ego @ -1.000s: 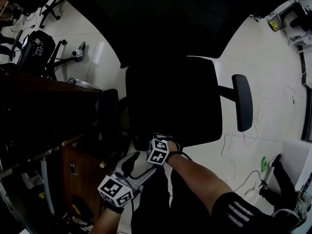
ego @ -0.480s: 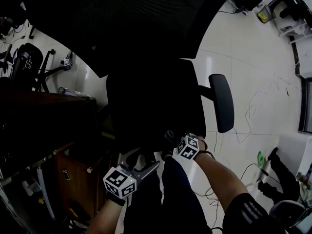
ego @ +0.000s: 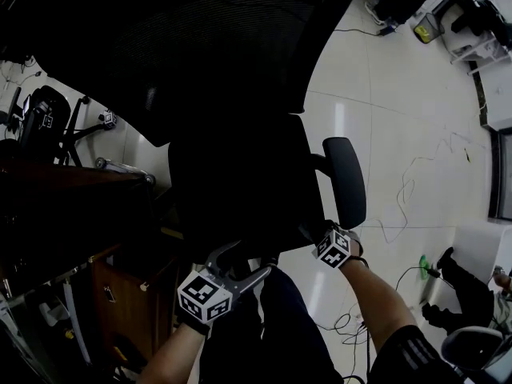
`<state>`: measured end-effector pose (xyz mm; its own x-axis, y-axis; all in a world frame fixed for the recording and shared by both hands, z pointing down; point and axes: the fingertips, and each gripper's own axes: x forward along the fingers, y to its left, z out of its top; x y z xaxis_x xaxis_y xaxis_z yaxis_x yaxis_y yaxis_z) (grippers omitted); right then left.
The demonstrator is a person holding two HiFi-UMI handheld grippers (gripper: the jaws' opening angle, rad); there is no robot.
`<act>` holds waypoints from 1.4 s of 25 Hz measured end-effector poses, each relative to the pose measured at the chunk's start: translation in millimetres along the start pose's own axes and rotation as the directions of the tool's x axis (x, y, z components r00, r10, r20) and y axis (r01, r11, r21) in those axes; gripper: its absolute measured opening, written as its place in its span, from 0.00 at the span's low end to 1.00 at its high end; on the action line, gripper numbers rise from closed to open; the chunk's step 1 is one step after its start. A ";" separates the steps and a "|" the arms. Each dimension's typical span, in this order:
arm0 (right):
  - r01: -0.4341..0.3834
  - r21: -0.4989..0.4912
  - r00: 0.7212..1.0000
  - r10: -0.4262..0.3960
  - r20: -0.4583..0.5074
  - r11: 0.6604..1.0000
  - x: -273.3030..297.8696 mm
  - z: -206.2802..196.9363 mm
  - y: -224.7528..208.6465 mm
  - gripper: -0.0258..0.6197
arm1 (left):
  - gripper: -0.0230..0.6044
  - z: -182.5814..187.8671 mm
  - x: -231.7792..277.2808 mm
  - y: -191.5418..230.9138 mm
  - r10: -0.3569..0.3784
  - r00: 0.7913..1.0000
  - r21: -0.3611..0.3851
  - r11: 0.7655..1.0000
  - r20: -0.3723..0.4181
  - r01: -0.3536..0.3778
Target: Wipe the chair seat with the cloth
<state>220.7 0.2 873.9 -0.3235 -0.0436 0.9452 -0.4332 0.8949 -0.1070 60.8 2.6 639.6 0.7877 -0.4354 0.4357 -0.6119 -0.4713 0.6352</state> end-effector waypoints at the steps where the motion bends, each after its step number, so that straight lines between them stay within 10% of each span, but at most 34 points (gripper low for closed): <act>1: 0.010 0.020 1.000 -0.010 -0.003 1.000 -3.1 -3.0 -5.1 0.11 | 0.64 1.4 -0.4 -1.2 0.001 1.000 0.002 1.000 0.000 -0.001; 7: 0.010 0.096 1.000 -0.008 -0.022 0.995 -15.5 -14.5 -12.6 0.11 | 0.64 6.9 -6.6 -5.8 0.024 1.000 -0.002 1.000 -0.001 -0.024; 14: -0.082 0.222 0.976 0.033 0.215 0.972 -65.3 57.9 32.4 0.11 | 0.64 35.5 -35.5 -19.6 0.057 0.998 0.010 0.998 0.033 -0.057; 22: -0.208 0.174 0.859 0.094 0.503 0.963 -182.8 170.8 87.4 0.11 | 0.65 94.7 -105.9 -51.4 0.113 0.984 0.071 0.990 0.141 -0.124; 35: -0.109 0.242 0.705 -0.097 0.703 0.964 -329.4 227.3 148.4 0.11 | 0.65 70.9 -211.5 -139.2 0.025 0.975 0.218 0.973 0.219 -0.073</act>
<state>71.7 46.5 476.6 -0.7775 -0.4293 0.4596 -0.5858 0.7602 -0.2810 -25.8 105.9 413.9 0.7377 -0.6044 0.3008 -0.6689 -0.5937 0.4474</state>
